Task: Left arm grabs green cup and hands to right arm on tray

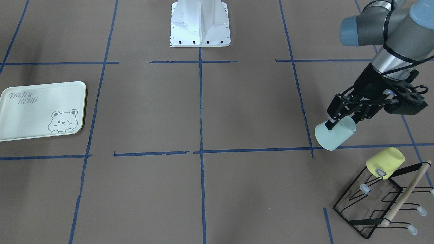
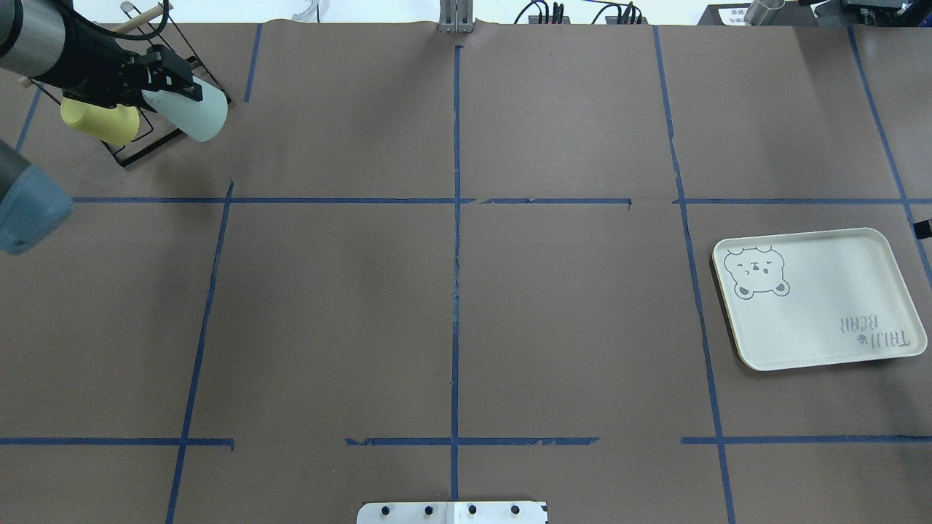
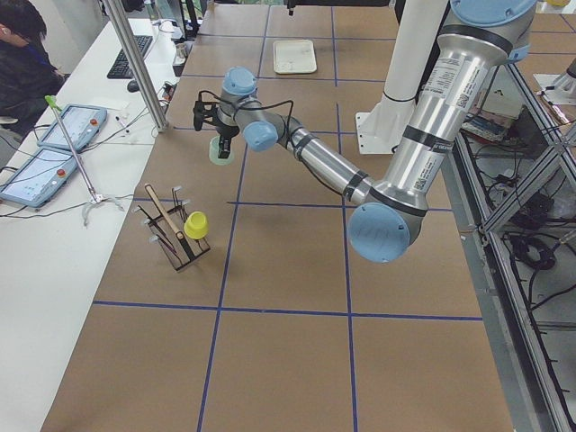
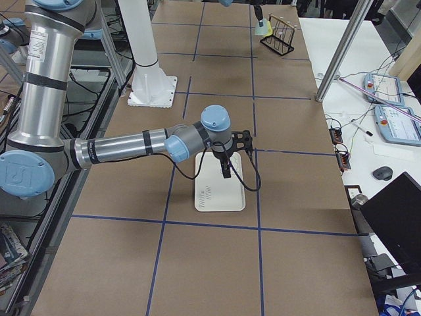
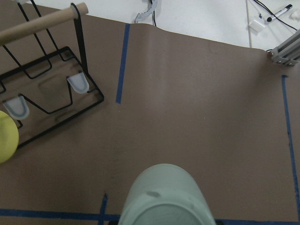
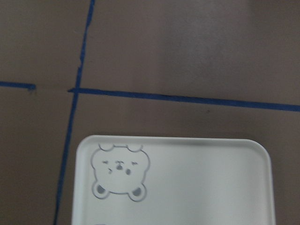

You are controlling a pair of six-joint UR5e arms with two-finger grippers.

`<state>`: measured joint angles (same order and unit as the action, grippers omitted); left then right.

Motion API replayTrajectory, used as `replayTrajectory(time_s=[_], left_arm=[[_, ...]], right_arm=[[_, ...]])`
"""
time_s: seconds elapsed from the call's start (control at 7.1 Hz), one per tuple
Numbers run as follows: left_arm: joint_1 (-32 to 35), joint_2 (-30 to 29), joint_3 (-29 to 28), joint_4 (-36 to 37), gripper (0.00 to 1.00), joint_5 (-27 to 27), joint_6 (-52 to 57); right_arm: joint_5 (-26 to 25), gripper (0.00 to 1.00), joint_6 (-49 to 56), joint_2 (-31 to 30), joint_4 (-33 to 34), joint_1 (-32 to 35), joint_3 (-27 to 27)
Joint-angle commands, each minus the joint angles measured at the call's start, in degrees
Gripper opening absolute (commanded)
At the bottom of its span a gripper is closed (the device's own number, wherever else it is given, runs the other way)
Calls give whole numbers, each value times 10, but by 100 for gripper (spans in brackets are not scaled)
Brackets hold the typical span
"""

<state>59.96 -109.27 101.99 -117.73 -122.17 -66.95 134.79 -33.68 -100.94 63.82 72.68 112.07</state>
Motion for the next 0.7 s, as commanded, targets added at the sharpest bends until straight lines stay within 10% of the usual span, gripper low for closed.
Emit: replayTrajectory(time_s=[0.0,0.56], left_arm=[[-40,44,0,-175,31,2,-159],[-145,44,0,-405,31,72,-431]], right_arm=[[-14,100,-300,54,-186,-87,-4],[-312,100,-623,121,-507,-373,-29]])
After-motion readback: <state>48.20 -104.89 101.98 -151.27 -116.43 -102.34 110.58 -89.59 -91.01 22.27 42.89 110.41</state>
